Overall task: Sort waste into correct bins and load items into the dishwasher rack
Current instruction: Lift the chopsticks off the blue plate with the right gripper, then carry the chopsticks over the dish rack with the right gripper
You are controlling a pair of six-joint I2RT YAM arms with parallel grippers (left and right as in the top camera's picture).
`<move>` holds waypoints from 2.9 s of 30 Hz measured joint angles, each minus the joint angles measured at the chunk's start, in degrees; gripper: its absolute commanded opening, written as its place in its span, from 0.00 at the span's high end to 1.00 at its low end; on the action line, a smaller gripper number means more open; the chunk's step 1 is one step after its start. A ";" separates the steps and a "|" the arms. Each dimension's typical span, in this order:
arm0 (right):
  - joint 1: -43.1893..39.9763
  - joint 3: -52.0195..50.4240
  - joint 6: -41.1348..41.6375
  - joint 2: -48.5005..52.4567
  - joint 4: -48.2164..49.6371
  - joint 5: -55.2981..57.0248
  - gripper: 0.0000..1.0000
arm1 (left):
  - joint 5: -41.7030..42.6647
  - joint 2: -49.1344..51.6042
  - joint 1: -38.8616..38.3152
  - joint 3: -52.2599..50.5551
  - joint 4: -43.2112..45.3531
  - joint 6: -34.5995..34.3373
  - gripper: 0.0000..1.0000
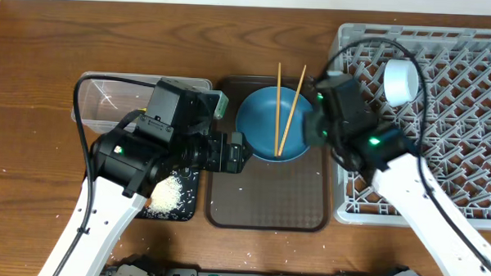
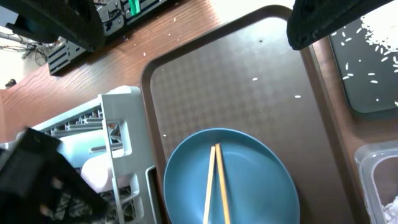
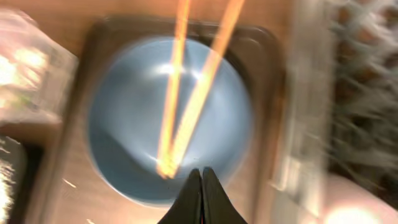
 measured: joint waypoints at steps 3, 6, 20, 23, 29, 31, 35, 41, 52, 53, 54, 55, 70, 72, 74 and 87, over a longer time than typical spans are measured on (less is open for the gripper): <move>-1.97 -0.02 -2.36 -1.44 -4.26 2.38 0.99 | 0.00 0.00 0.00 0.02 0.00 0.00 0.04; -3.34 -0.02 -3.37 -1.53 -5.01 2.51 0.98 | 0.00 0.00 0.00 0.02 0.00 0.00 0.04; -1.97 -0.02 7.28 4.76 7.19 -5.38 0.54 | 0.00 0.00 0.00 0.02 0.02 0.00 0.04; 0.39 -0.02 8.17 9.40 12.48 -5.95 0.53 | 0.00 0.02 0.00 0.02 0.02 0.00 0.04; 4.11 -0.02 8.37 19.34 24.22 -6.38 0.53 | 0.00 0.00 0.00 0.02 0.02 0.00 0.04; 4.48 -0.02 8.37 22.05 26.58 -5.53 0.53 | 0.00 0.00 0.00 0.00 0.00 0.00 0.04; 4.61 -0.02 8.37 26.45 29.44 -1.84 0.53 | 0.00 0.02 0.00 0.00 0.02 0.00 0.04; 4.61 -0.04 8.39 30.75 32.02 1.11 0.56 | 0.00 0.00 0.00 0.00 0.02 0.00 0.04; 5.01 -0.02 9.01 34.16 32.65 1.18 0.99 | 0.00 0.02 0.00 0.02 0.04 0.00 0.04; 5.01 -0.02 9.03 34.16 32.68 1.18 0.99 | 0.00 0.00 0.00 0.00 0.02 0.00 0.04; 5.01 -0.02 9.03 34.16 32.68 1.18 0.99 | 0.00 0.00 0.00 0.02 0.02 0.00 0.04; 5.01 -0.02 9.03 34.03 32.63 1.18 0.99 | 0.00 0.02 0.00 0.00 0.02 0.00 0.04; 4.22 -0.02 4.17 6.08 19.54 0.79 0.99 | 0.00 0.02 0.00 0.02 0.00 0.00 0.04; 2.80 0.00 3.23 1.60 16.98 0.79 0.99 | 0.00 0.00 0.00 0.02 0.00 0.00 0.04; 0.79 0.02 2.67 -1.46 14.64 1.09 0.99 | 0.00 0.00 0.00 0.02 0.02 0.00 0.04; -11.93 0.07 -1.95 1.55 6.62 2.16 0.99 | 0.00 0.00 0.00 0.02 0.02 0.00 0.04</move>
